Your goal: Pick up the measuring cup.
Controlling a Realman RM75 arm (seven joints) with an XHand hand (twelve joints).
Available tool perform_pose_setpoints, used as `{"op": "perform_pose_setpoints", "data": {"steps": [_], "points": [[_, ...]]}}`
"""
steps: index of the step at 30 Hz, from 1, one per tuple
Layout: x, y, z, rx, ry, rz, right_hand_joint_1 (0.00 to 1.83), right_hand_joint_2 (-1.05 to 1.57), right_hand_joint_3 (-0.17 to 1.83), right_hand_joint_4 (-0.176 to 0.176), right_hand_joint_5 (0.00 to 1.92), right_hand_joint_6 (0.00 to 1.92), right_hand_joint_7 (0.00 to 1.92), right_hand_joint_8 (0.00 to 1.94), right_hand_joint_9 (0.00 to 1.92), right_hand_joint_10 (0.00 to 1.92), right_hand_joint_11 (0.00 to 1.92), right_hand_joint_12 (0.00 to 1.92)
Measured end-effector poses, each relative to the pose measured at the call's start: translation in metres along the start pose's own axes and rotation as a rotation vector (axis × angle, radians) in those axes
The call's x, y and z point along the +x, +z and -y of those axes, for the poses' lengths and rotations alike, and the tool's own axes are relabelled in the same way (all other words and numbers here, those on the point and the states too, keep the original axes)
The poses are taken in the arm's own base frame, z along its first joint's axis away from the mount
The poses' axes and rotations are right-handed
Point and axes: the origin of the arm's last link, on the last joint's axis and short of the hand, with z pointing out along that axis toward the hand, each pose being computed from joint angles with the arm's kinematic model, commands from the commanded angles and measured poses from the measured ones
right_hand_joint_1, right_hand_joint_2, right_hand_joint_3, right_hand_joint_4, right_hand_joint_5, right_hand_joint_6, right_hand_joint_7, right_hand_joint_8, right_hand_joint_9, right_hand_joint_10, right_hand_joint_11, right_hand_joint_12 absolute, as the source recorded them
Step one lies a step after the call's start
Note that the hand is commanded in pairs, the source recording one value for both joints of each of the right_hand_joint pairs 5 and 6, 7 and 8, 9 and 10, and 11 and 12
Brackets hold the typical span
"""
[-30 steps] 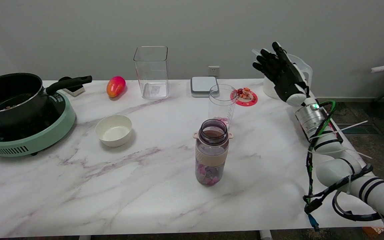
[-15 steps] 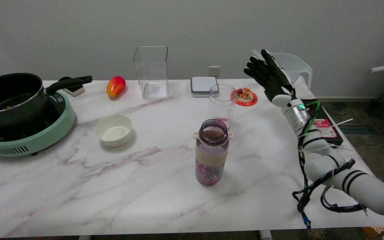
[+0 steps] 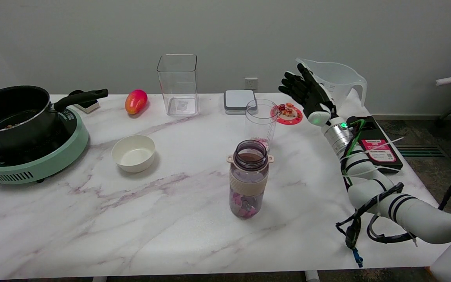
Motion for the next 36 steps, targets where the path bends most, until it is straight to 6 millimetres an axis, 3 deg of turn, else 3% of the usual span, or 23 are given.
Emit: {"op": "perform_pose_setpoints", "data": {"steps": [20,36], "points": [[-0.035,0.006,-0.028,-0.055,0.02,0.034,1.31,-1.01,0.99,0.0,0.14,0.14,0.4,0.4,0.41,0.41,0.49,0.49],[-0.048,0.003,-0.038,-0.08,0.022,0.054,1.33,-0.95,0.94,0.0,0.19,0.19,0.43,0.43,0.44,0.44,0.51,0.51]]}}
